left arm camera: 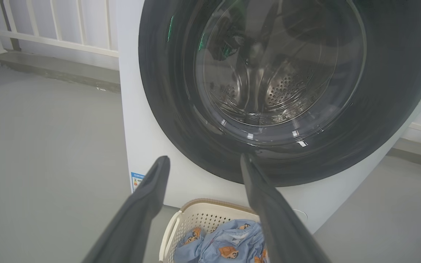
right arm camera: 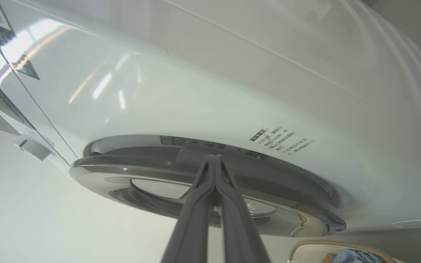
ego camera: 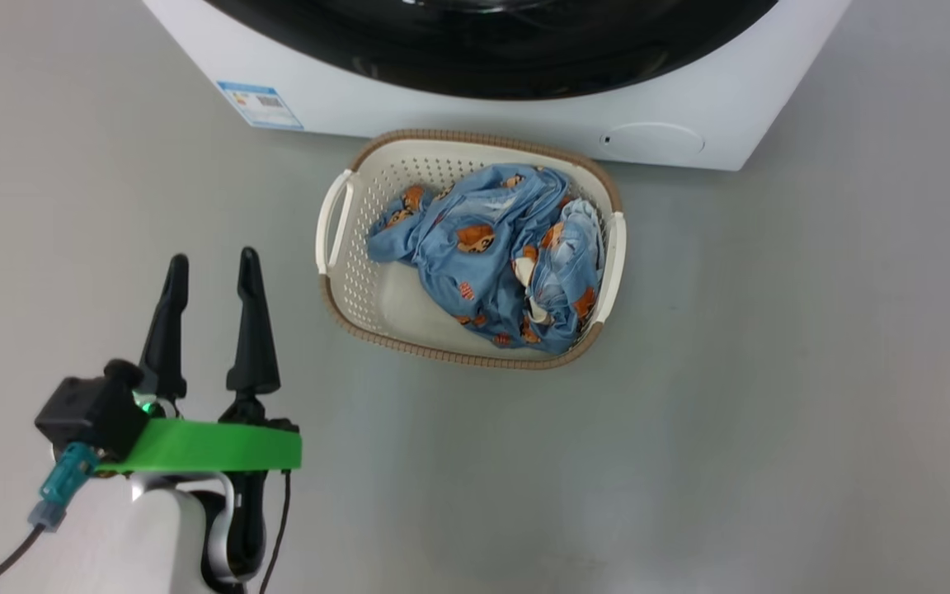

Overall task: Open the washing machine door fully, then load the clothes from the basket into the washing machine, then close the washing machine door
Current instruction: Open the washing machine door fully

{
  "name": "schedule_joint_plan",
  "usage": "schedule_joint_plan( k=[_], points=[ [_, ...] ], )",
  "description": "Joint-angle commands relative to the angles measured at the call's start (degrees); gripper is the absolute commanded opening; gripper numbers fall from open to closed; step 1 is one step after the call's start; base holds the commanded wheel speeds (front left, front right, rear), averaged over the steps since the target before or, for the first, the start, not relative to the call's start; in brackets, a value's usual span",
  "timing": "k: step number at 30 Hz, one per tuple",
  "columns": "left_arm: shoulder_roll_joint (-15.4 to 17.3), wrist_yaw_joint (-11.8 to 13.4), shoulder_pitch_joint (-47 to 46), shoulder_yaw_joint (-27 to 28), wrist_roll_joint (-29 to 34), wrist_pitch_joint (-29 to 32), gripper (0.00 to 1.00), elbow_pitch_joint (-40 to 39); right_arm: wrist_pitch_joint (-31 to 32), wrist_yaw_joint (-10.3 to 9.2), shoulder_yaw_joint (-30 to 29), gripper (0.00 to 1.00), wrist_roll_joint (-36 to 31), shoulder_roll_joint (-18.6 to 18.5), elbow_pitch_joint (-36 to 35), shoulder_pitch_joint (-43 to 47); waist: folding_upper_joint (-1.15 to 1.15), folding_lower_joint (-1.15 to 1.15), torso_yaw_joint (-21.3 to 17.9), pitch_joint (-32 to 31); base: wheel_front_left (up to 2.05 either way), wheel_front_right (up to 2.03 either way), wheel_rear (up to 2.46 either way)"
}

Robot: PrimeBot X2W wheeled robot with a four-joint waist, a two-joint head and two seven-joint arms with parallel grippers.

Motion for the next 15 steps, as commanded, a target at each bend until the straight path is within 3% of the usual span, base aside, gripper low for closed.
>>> schedule_joint_plan(
  k=[1,15],
  points=[
    [0.65,-0.34,-1.28,2.16,0.72,-0.35,1.0,-1.01,1.27,0.33,0.64,0.0,0.31,-0.08,-0.61,-1.57,0.0,0.0,0.58,1.18,0.0,0.0,0.0],
    [-0.6,-1.88,-3.1,2.78,0.89,-0.36,1.0,0.04,9.12,0.33,2.04,0.0,1.12,1.49,3.67,-9.66,0.0,0.0,1.7,4.99,0.0,0.0,0.0]
  ],
)
